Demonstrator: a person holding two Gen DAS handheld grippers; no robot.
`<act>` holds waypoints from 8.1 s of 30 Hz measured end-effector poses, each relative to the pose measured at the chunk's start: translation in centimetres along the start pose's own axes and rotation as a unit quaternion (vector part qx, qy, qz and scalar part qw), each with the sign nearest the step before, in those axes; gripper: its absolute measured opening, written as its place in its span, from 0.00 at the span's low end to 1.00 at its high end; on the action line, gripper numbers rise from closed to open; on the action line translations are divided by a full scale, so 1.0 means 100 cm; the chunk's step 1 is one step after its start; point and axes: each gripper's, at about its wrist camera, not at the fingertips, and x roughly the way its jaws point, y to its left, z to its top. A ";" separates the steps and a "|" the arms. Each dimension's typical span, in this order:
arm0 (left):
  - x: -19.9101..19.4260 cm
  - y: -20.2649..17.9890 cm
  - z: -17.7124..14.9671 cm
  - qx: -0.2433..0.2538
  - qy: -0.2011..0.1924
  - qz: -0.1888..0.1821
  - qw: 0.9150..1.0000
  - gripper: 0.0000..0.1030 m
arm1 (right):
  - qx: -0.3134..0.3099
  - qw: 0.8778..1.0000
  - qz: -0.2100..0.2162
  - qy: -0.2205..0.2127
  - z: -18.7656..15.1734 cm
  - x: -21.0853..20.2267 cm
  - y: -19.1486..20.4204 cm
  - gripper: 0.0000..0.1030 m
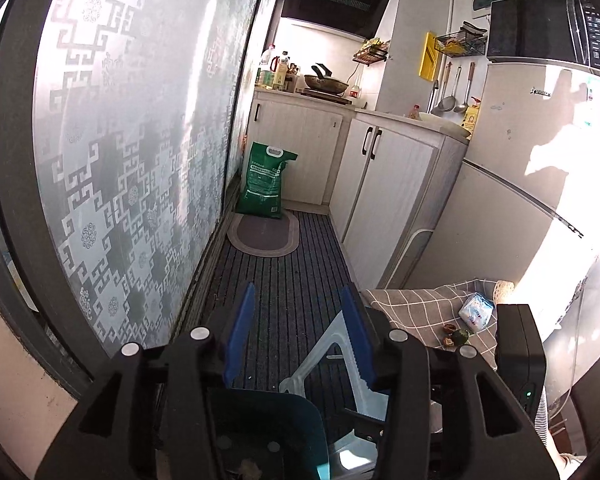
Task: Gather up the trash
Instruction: 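Bring both grippers back over the stool toward the lime, then grasp the green lime with the right gripper while the left gripper grasps a walnut shell, then carry the walnut shell and lime to the teal bin and release both, then return both grippers over the stool toward the wipe pack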
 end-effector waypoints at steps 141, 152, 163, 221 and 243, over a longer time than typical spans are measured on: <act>0.135 -0.001 -0.110 0.104 0.273 0.035 0.956 0.20 | 0.052 0.998 -0.023 -0.030 0.015 -0.018 -0.068 0.24; 0.142 0.024 -0.151 0.119 0.342 0.041 0.931 0.20 | 0.039 0.999 -0.008 -0.017 0.024 0.011 -0.040 0.24; 0.142 0.049 -0.170 0.115 0.378 0.050 0.917 0.22 | 0.028 1.000 0.005 0.005 0.030 0.040 -0.014 0.24; 0.018 0.047 -0.029 0.029 0.068 0.049 0.996 0.26 | -0.022 0.978 0.001 0.208 -0.056 0.163 0.032 0.43; 0.005 0.000 -0.002 0.020 0.005 0.016 1.000 0.45 | -0.029 0.999 -0.027 0.005 0.002 -0.004 0.002 0.37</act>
